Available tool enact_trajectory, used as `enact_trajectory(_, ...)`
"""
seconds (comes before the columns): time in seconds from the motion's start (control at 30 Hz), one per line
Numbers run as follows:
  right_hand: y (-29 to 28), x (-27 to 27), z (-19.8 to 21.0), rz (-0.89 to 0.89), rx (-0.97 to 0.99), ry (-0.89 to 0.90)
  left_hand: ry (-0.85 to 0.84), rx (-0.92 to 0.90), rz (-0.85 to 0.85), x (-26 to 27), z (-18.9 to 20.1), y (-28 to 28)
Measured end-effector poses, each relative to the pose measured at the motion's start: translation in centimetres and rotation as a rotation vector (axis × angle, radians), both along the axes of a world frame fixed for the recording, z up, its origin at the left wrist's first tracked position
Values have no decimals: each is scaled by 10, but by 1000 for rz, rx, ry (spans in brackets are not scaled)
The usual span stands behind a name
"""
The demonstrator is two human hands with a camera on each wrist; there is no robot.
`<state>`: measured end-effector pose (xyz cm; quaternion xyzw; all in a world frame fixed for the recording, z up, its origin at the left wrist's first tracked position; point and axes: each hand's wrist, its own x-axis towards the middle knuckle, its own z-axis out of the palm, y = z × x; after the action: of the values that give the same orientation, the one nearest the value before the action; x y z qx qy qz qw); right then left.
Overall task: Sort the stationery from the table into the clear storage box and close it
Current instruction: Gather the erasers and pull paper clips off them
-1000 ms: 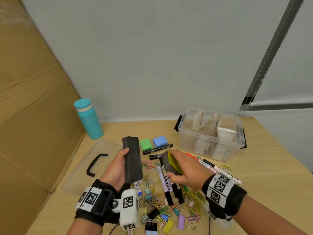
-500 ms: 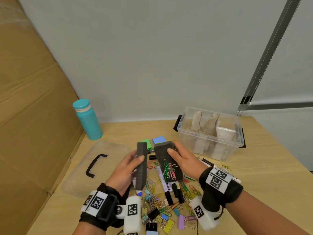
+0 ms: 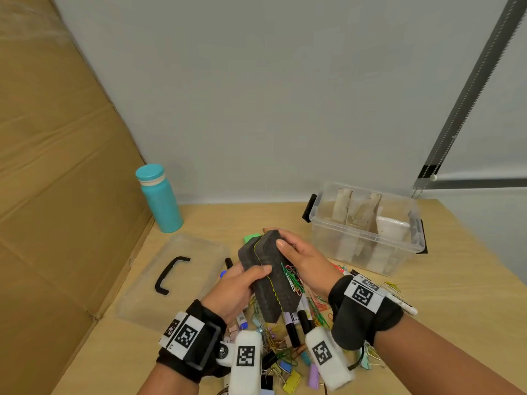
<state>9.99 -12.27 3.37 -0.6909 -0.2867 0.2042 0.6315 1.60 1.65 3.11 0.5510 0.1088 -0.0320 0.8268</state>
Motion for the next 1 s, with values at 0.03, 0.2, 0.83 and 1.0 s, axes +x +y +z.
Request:
enact_trajectory(0.03,-1,1,-1,-17,-75,-77,-14,0,-8,-1,-1,1)
enact_trajectory(0.2,-6,-1,2,14,-304,-222,-44,-12,-15,-8,-10,5)
enact_trajectory(0.83,-31,-17,-26,-116,-538,-494,14,-301,119,-12,-17,34)
enact_trajectory(1.0,-42,-14,-44,-61,-821,-552,46,-325,142,-11,-20,34)
